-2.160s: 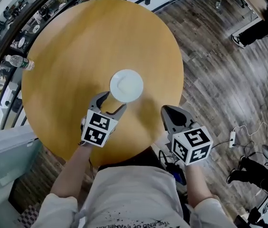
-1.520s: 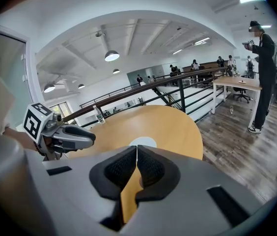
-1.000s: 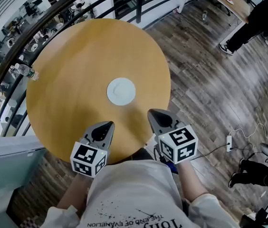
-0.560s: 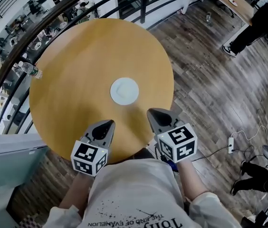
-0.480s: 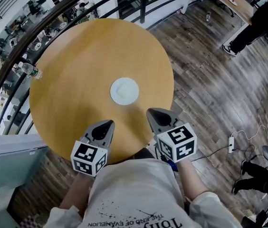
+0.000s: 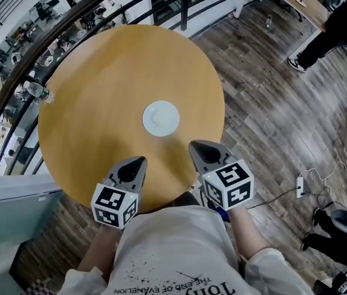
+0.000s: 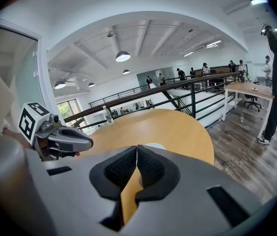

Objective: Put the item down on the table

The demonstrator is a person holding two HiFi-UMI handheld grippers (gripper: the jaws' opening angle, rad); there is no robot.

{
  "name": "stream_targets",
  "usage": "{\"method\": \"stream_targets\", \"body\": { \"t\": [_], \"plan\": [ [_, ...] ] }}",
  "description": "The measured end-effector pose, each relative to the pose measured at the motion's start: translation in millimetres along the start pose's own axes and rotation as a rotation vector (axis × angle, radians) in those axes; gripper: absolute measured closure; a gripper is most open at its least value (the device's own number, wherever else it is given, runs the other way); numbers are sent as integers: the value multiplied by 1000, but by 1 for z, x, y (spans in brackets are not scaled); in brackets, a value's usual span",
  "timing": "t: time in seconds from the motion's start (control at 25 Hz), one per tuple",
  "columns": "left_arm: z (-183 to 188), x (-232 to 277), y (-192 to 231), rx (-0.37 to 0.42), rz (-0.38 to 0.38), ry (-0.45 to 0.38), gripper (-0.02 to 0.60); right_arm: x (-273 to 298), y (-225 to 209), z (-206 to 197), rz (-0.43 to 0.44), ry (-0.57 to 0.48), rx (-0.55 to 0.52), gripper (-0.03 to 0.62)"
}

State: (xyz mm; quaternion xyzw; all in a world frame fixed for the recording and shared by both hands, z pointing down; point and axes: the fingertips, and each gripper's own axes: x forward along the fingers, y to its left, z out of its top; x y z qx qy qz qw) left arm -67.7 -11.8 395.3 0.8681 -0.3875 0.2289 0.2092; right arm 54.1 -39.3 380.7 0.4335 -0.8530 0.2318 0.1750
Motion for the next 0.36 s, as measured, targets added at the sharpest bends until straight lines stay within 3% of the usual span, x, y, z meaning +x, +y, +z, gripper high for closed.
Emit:
{"method": "stream_targets", "body": {
  "t": [0.36],
  "plan": [
    [0,-1,2,4,2,7,558,-2,2,-2,9,6,-5,569]
  ]
}}
